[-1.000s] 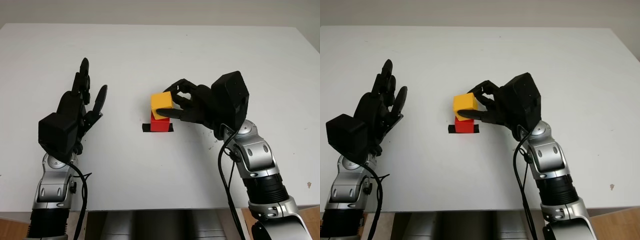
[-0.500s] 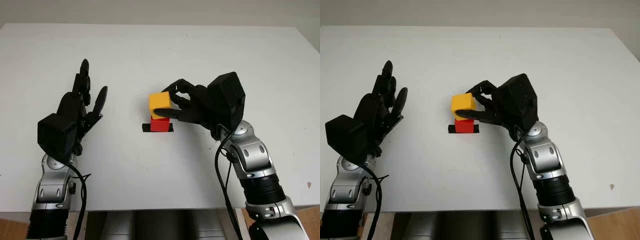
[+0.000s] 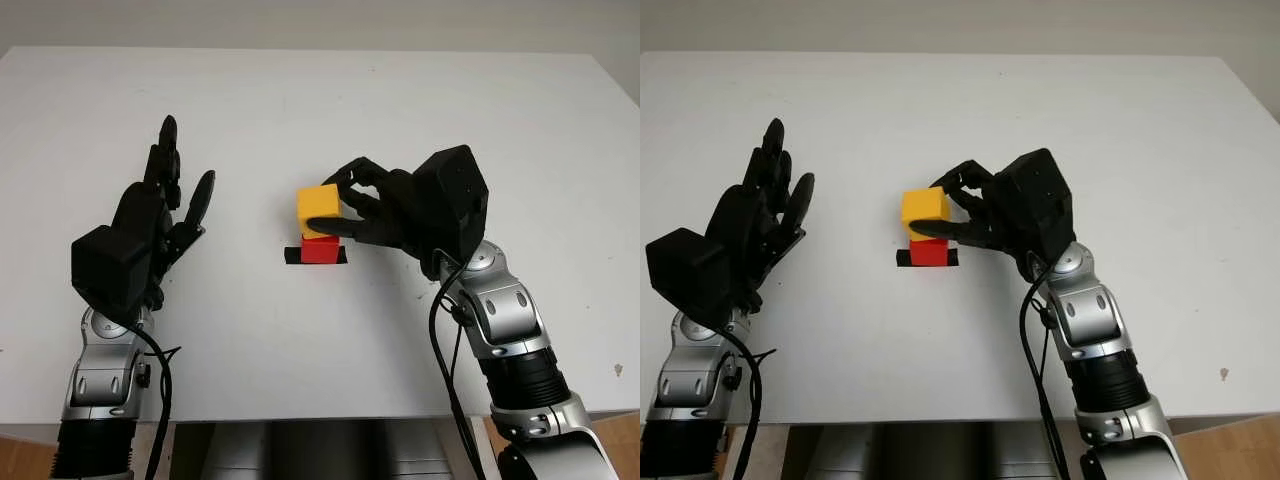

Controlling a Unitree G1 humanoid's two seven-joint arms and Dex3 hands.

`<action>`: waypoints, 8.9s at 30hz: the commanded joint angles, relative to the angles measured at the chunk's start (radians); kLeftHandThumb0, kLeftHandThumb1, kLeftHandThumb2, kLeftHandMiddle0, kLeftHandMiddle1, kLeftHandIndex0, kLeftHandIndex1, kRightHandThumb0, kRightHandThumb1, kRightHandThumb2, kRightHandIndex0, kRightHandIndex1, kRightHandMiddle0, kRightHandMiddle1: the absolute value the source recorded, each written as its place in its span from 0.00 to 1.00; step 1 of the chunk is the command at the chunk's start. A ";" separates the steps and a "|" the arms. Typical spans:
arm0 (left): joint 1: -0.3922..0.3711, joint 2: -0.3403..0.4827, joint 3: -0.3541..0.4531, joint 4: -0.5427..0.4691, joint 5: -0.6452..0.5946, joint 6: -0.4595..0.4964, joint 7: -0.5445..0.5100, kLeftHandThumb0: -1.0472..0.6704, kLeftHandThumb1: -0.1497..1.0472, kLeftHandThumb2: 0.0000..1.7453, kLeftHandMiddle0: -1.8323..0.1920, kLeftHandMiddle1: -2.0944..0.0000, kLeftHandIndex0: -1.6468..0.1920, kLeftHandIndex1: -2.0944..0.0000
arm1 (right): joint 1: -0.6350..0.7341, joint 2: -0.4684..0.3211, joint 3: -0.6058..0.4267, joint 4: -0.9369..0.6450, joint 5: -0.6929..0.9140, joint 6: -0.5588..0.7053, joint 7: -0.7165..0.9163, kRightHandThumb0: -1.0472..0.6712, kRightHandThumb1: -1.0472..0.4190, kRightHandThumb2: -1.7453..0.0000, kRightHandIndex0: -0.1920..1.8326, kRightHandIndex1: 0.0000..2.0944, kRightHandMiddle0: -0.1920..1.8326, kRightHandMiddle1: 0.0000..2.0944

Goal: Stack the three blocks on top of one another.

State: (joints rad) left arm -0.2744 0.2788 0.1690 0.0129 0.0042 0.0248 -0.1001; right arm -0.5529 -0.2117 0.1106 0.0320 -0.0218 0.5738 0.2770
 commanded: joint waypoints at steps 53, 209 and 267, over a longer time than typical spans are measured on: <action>0.020 0.011 -0.005 -0.015 0.007 -0.008 0.005 0.22 1.00 0.29 0.97 0.97 0.96 0.97 | 0.027 -0.149 -0.114 -0.261 0.117 -0.162 0.203 0.20 0.07 0.97 0.06 0.02 0.06 0.27; 0.035 0.015 -0.015 -0.034 0.003 0.007 0.016 0.22 1.00 0.29 0.98 0.97 0.97 0.98 | -0.126 -0.092 -0.124 0.070 0.293 -0.074 0.151 0.36 0.01 0.97 0.22 0.01 0.16 0.89; 0.041 0.006 -0.016 -0.049 0.003 0.010 0.026 0.23 1.00 0.30 0.98 0.98 0.97 0.98 | -0.188 -0.118 -0.066 0.265 0.115 -0.206 0.258 0.33 0.04 0.97 0.23 0.02 0.23 0.84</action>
State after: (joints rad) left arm -0.2429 0.2871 0.1492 -0.0100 0.0084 0.0356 -0.0735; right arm -0.7474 -0.3198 0.0453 0.3064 0.0907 0.3721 0.5302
